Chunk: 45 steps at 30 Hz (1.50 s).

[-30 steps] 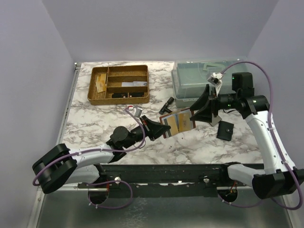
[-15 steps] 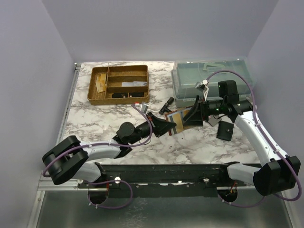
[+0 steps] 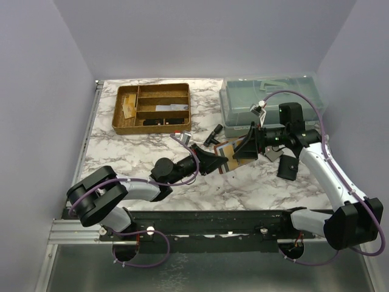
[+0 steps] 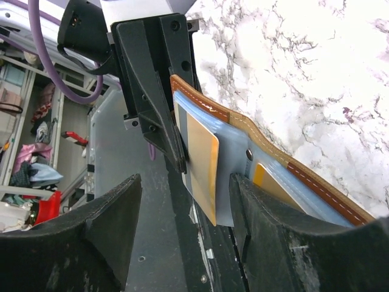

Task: Take the credit cards out of the card holder
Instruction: Remove the credit card from the card holder.

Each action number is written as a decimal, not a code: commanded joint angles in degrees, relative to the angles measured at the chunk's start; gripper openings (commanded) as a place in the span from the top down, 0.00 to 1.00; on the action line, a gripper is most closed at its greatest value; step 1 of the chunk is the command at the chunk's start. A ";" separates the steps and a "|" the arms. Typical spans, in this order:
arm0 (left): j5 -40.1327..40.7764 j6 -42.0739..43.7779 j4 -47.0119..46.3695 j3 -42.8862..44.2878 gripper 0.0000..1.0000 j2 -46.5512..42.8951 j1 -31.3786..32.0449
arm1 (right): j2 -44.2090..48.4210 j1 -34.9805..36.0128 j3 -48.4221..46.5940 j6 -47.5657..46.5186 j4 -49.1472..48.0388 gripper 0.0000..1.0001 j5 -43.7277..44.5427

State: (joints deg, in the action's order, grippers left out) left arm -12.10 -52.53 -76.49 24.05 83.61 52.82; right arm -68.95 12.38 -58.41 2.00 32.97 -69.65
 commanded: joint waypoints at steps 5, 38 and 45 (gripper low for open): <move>-3.37 -1.01 -8.06 3.67 1.00 1.82 0.05 | -0.45 0.30 2.77 5.56 -5.22 0.36 -3.46; -3.17 -1.83 -4.11 -2.89 1.00 -8.37 -3.01 | 3.39 -4.93 4.72 12.21 -13.31 1.00 -10.26; -5.40 -2.72 -4.20 -0.69 1.00 -6.17 -3.07 | 3.99 -4.91 5.80 15.11 -16.79 0.96 -14.97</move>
State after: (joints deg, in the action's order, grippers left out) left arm -14.83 -54.50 -77.49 21.19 76.20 49.74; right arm -66.17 7.44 -53.80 14.20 20.16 -79.99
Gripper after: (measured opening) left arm 0.108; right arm 0.006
